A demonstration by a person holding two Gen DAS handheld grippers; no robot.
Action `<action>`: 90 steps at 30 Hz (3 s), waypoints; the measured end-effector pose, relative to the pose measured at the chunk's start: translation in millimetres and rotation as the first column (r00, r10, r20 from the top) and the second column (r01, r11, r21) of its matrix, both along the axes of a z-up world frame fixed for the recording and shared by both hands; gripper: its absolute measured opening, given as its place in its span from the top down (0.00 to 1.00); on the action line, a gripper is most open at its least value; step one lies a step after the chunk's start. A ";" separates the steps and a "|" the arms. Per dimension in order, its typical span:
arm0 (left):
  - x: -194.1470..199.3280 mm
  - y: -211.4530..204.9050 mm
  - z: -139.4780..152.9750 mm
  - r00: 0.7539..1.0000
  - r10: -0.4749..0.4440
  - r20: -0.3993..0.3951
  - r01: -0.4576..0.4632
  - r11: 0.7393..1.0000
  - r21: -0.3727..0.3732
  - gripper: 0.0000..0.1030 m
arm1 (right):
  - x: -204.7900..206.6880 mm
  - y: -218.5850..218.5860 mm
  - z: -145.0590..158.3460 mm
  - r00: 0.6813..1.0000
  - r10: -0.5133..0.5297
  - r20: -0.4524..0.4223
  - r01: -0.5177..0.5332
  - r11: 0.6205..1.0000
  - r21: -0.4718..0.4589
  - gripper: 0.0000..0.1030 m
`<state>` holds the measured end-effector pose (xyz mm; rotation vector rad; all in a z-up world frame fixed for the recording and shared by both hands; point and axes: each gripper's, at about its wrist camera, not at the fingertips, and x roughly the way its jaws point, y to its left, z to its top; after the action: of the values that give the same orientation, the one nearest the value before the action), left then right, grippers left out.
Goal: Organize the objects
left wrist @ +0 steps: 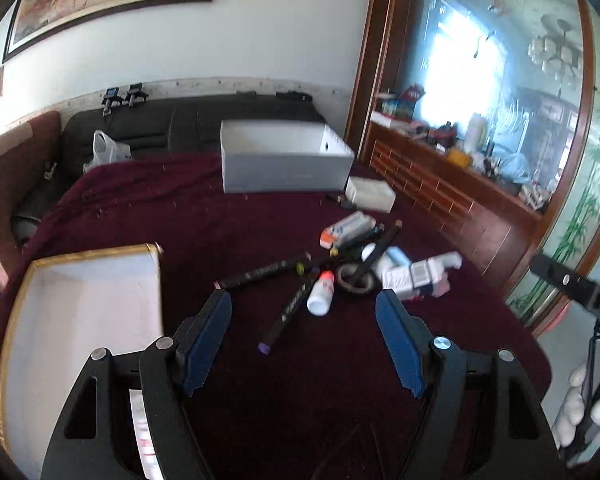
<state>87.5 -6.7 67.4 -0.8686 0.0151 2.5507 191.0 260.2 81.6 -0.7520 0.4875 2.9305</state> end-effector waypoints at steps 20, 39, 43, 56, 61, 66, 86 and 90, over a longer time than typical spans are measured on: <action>-17.8 52.7 -49.0 0.995 -0.070 0.068 0.083 0.974 -0.211 0.31 | -9.6 -2.4 -17.8 1.000 -0.026 0.008 0.027 0.994 -0.103 0.19; 74.9 33.8 -71.2 0.803 -0.421 0.423 0.372 0.907 0.196 0.31 | -9.3 16.5 -30.8 0.999 -0.043 0.033 0.047 0.990 -0.131 0.19; 86.7 2.5 -12.5 0.807 -0.504 0.307 0.433 0.859 0.274 0.31 | -13.5 18.6 -33.1 0.998 -0.040 0.044 0.046 0.990 -0.132 0.19; 54.8 -112.5 58.2 0.987 -0.150 0.062 0.112 0.907 0.405 0.29 | -82.6 -74.0 -66.6 0.994 0.102 0.040 -0.092 0.974 -0.208 0.19; 15.0 -88.8 44.4 0.995 -0.051 0.082 0.031 0.972 0.231 0.28 | -91.8 -111.6 -93.7 0.927 0.360 0.102 -0.301 0.881 -0.365 0.19; -40.1 -49.1 0.4 0.982 -0.091 0.163 0.082 0.995 0.063 0.28 | -60.5 -79.0 -89.5 0.951 0.279 0.134 -0.229 0.925 -0.302 0.19; -99.5 60.2 -102.2 0.945 -0.091 0.315 0.190 0.935 -0.301 0.73 | -67.1 21.1 -65.2 0.986 0.095 0.135 -0.054 0.959 -0.278 0.19; -89.1 59.4 -99.3 0.938 -0.104 0.332 0.203 0.939 -0.279 0.89 | -76.6 7.2 -61.8 0.980 0.132 0.151 -0.088 0.960 -0.265 0.19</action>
<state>-1.6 52.7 -31.9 -1.3291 0.3819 2.2692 114.4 267.4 19.8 -1.0784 0.8463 2.9015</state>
